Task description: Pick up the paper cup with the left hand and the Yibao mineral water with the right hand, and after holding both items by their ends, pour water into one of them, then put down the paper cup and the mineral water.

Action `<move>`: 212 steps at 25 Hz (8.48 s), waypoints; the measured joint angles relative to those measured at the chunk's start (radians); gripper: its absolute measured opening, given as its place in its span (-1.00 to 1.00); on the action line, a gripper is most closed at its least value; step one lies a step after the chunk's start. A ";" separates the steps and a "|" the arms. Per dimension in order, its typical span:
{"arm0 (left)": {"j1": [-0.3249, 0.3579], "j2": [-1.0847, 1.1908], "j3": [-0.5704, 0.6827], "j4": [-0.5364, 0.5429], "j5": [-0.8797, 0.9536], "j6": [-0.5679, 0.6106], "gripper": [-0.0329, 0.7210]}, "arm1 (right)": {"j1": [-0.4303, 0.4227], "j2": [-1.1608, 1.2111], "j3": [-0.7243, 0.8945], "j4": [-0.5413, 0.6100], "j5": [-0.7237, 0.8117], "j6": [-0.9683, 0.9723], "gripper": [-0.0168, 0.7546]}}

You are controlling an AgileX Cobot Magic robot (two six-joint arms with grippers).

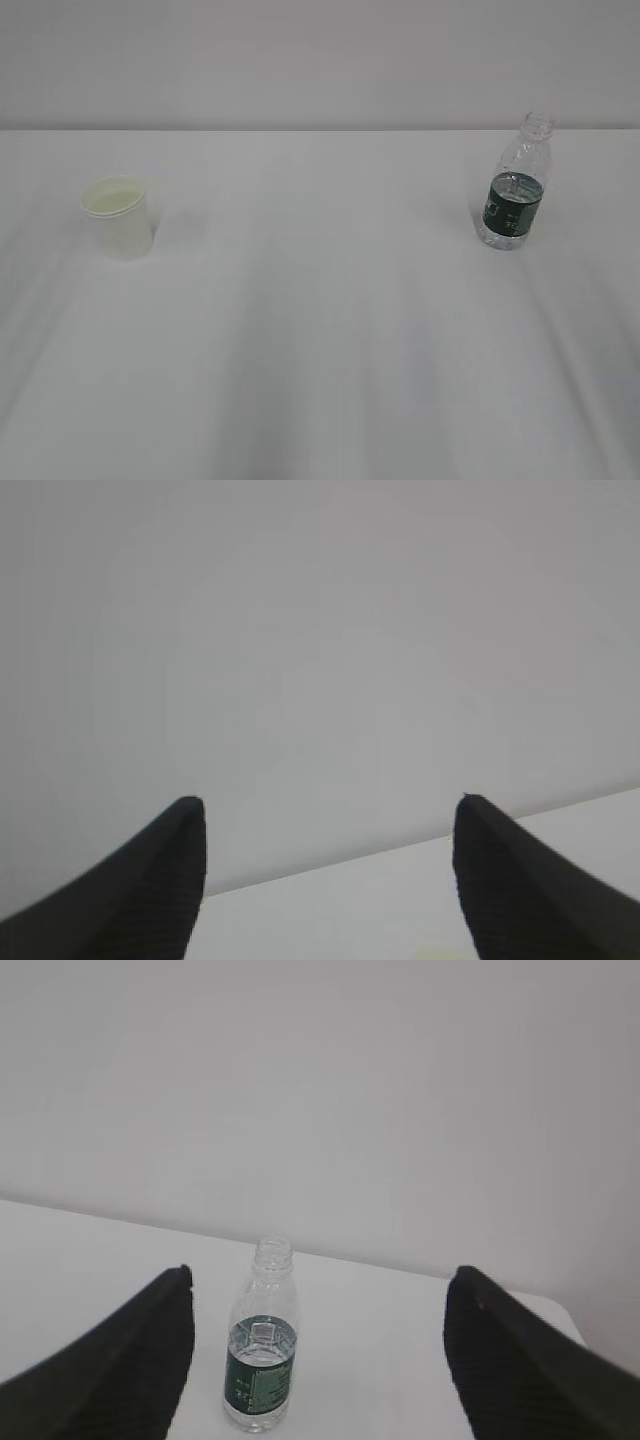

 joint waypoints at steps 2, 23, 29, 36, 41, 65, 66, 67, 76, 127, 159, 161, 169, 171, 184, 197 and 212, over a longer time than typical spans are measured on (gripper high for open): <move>0.000 -0.018 0.000 0.000 0.025 0.000 0.55 | 0.000 -0.013 0.000 0.000 0.008 0.000 0.57; 0.000 -0.083 0.000 0.000 0.120 0.000 0.52 | 0.000 -0.059 -0.079 -0.010 0.204 0.020 0.57; 0.000 -0.083 0.000 0.000 0.132 0.000 0.51 | 0.000 -0.070 -0.088 -0.010 0.241 0.023 0.57; 0.000 -0.083 0.000 0.000 0.140 0.000 0.51 | 0.000 -0.078 -0.165 0.026 0.456 0.023 0.57; 0.000 -0.083 0.000 0.000 0.140 0.000 0.50 | 0.000 -0.080 -0.210 0.079 0.542 0.006 0.53; 0.000 -0.083 0.000 -0.053 0.191 0.000 0.49 | 0.000 -0.080 -0.216 0.541 0.577 -0.594 0.44; 0.000 -0.083 0.000 -0.060 0.205 0.000 0.49 | 0.000 -0.080 -0.216 0.548 0.577 -0.594 0.44; 0.000 -0.083 0.000 -0.066 0.216 0.000 0.49 | 0.000 -0.080 -0.216 0.553 0.578 -0.594 0.44; 0.000 -0.100 0.000 -0.122 0.323 0.000 0.49 | 0.000 -0.080 -0.216 0.600 0.586 -0.594 0.44; 0.000 -0.161 -0.116 -0.243 0.807 0.000 0.44 | 0.000 -0.080 -0.245 0.655 0.856 -0.594 0.43; -0.031 -0.162 -0.142 -0.299 1.196 0.000 0.32 | 0.000 -0.082 -0.245 0.677 1.150 -0.582 0.43; -0.031 -0.162 -0.142 -0.299 1.203 0.000 0.31 | 0.000 -0.085 -0.245 0.675 1.158 -0.582 0.43; -0.031 -0.196 -0.140 -0.306 1.202 0.019 0.30 | 0.000 -0.167 -0.231 0.675 1.160 -0.580 0.43; -0.031 -0.223 -0.131 -0.306 1.187 0.019 0.30 | 0.000 -0.186 -0.224 0.675 1.160 -0.580 0.43; -0.031 -0.397 -0.090 -0.306 1.147 0.041 0.25 | 0.000 -0.205 -0.223 0.676 1.160 -0.580 0.43; -0.031 -0.491 -0.015 -0.328 1.018 0.094 0.22 | 0.000 -0.350 -0.216 0.678 1.104 -0.593 0.43; -0.031 -0.715 0.038 -0.349 0.993 0.130 0.17 | 0.000 -0.501 -0.135 0.712 1.073 -0.621 0.34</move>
